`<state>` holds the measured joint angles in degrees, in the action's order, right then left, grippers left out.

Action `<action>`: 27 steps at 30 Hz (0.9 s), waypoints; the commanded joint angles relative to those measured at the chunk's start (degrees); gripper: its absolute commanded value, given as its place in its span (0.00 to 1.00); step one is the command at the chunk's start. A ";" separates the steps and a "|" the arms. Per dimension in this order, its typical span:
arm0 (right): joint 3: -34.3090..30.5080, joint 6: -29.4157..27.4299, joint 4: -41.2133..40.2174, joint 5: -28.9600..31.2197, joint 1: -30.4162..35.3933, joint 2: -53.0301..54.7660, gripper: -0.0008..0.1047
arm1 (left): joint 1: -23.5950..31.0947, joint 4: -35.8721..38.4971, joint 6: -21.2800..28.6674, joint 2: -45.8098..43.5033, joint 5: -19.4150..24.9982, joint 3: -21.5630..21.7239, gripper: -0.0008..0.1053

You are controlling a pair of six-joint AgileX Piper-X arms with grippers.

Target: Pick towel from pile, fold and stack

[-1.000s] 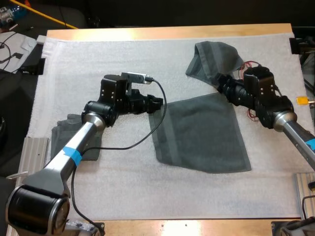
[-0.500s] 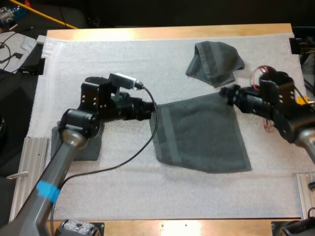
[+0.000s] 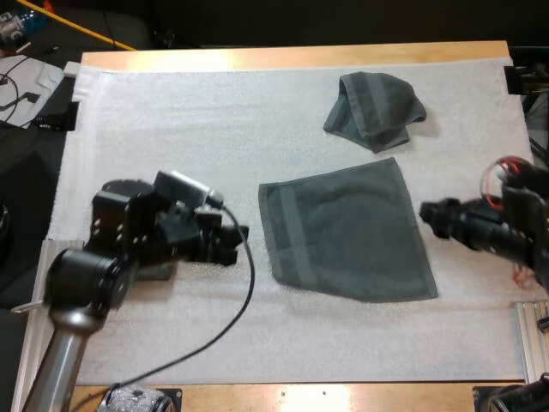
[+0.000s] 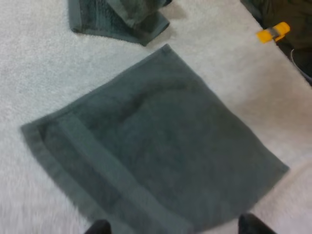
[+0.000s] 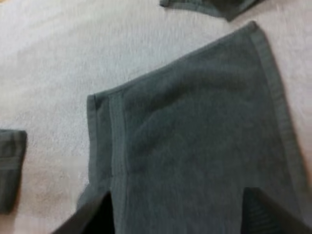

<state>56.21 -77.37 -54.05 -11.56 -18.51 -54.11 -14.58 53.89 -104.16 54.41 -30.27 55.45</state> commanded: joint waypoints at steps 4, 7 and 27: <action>0.39 -1.04 -10.26 0.52 -0.14 8.05 0.52 | -0.10 8.04 0.35 -8.67 1.04 0.19 0.51; 0.46 -1.17 -13.81 0.66 -0.28 10.77 0.52 | -0.07 10.40 0.42 -11.34 1.26 0.09 0.51; -10.89 -2.52 -21.99 2.76 -0.03 14.65 0.52 | -0.44 16.27 -0.19 -16.69 1.81 -7.89 0.52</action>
<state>48.11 -79.26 -77.96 -9.15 -18.64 -38.74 -14.69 70.62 -103.92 37.98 -28.62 48.33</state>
